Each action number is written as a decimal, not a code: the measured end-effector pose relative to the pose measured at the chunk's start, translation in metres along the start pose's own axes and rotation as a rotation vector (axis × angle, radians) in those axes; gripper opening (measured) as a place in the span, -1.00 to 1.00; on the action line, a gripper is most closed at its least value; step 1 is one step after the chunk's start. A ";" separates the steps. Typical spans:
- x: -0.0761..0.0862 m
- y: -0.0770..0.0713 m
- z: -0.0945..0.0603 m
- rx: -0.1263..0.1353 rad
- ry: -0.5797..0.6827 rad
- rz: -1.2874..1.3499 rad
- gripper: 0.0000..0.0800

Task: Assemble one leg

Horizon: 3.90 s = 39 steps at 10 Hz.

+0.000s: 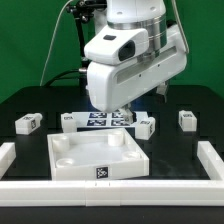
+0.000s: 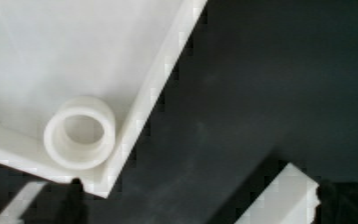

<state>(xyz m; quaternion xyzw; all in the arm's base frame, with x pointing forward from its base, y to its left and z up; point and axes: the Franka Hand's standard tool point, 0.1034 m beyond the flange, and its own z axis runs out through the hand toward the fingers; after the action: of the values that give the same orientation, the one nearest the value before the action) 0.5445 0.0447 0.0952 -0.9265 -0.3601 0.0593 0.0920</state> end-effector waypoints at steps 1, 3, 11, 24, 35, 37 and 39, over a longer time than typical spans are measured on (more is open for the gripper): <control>0.000 0.000 0.000 0.001 0.000 0.000 0.63; 0.000 0.000 0.000 0.001 -0.001 0.000 0.63; -0.032 0.000 0.021 -0.049 -0.032 -0.302 0.63; -0.068 0.013 0.048 -0.202 -0.096 -0.843 0.63; -0.130 0.039 0.081 -0.133 -0.106 -1.130 0.63; -0.129 0.036 0.085 -0.130 -0.102 -1.104 0.63; -0.125 0.033 0.084 -0.119 -0.105 -1.056 0.57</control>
Offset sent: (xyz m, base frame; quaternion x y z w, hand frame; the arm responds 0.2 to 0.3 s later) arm 0.0000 0.0000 0.0000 0.0000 0.0000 0.0000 1.0000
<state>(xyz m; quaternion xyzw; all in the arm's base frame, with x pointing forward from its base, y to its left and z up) 0.4600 -0.0529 0.0116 -0.6186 -0.7842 0.0308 0.0384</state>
